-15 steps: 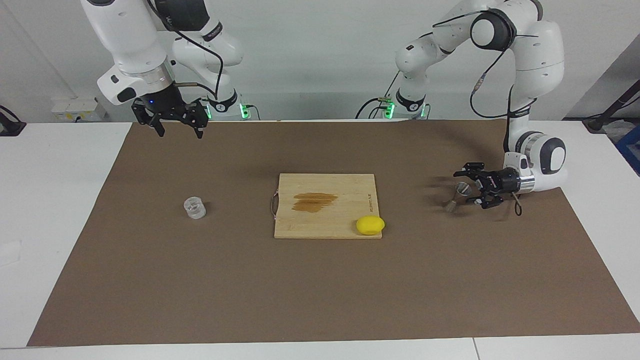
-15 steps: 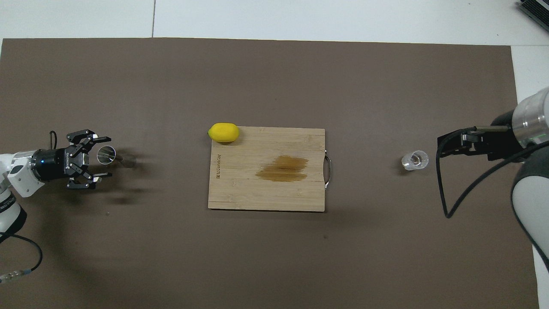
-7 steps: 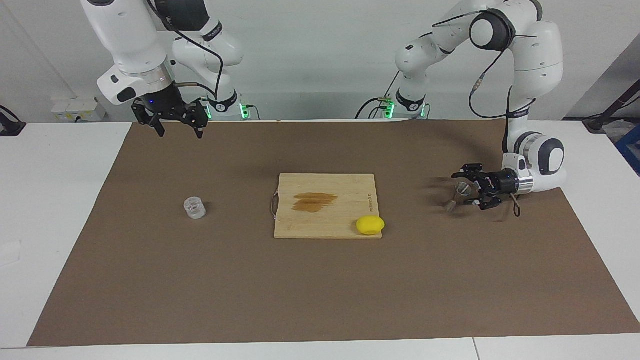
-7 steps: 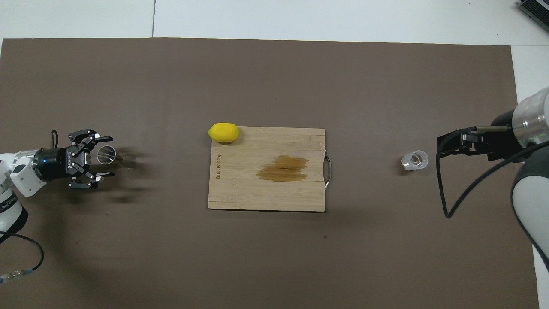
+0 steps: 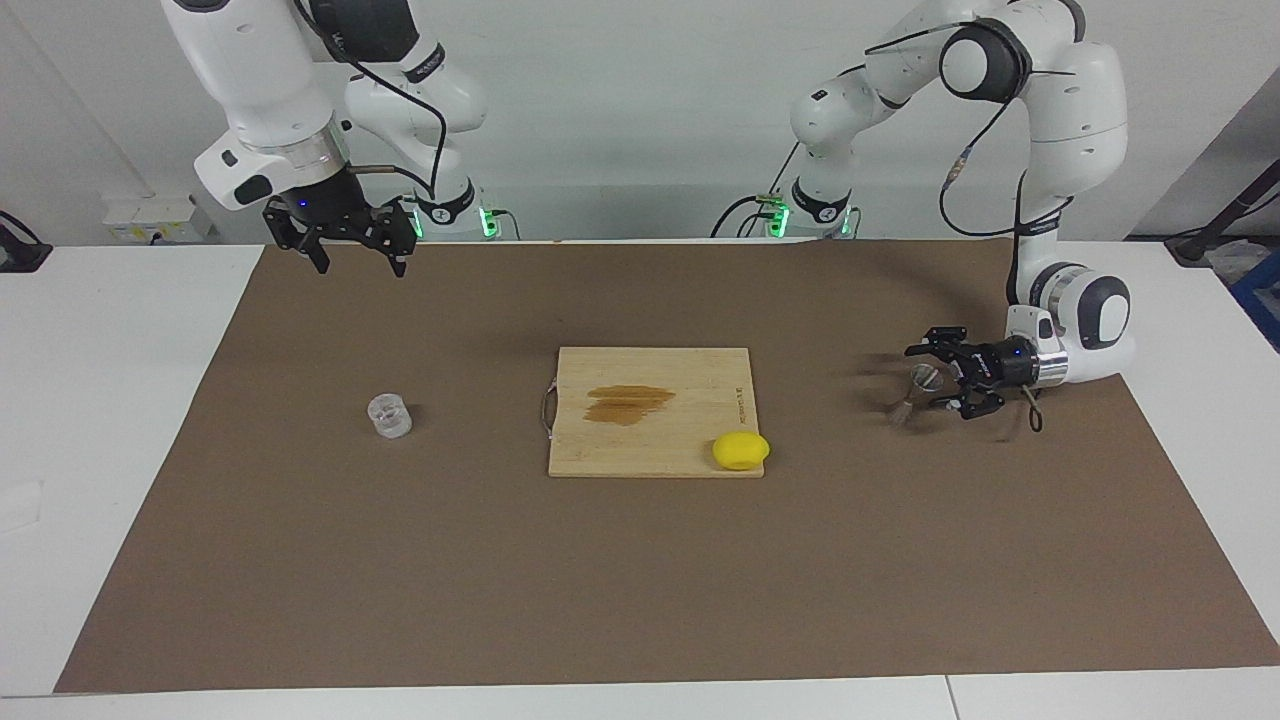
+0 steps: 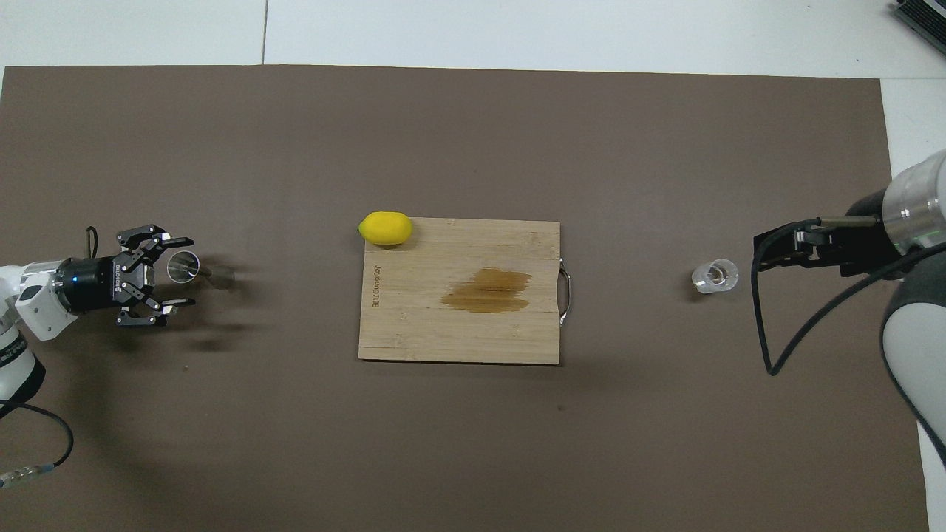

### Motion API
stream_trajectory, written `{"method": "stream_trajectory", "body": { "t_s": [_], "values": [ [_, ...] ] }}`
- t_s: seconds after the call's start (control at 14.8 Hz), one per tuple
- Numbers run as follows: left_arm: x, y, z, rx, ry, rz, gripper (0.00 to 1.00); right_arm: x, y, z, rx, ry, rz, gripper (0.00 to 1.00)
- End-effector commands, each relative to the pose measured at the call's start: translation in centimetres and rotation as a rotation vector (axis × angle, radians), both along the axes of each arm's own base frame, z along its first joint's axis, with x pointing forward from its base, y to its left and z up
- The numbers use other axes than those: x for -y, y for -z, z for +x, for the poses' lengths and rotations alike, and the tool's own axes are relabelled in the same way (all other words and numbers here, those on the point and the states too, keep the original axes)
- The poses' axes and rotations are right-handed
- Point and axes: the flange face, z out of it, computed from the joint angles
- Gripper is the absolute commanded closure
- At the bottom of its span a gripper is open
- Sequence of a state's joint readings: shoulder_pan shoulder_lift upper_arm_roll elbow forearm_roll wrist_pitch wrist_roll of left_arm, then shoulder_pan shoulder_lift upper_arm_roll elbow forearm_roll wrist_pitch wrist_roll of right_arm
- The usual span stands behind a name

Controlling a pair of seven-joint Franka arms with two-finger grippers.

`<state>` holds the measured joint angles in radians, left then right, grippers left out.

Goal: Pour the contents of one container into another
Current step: 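Close the left gripper around the small metal cup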

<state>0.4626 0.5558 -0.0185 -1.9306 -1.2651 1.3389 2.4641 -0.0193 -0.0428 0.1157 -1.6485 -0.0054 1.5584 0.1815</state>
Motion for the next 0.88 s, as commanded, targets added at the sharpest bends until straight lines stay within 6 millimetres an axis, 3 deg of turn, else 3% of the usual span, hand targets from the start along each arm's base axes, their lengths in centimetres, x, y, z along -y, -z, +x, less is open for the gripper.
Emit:
{"method": "stream_trajectory", "body": {
  "t_s": [0.0,0.34,0.81],
  "values": [
    [0.02,0.37,-0.25,0.017,0.005,0.011,0.09,0.27,-0.02,-0.39,0.001,0.016,0.002,0.00],
    [0.01,0.45,-0.26,0.016,0.004,0.011,0.27,0.27,-0.02,-0.39,0.001,0.016,0.002,0.00],
    [-0.72,0.30,-0.51,0.016,-0.005,0.004,0.27,0.27,-0.02,-0.39,0.001,0.016,0.002,0.00]
  ]
}}
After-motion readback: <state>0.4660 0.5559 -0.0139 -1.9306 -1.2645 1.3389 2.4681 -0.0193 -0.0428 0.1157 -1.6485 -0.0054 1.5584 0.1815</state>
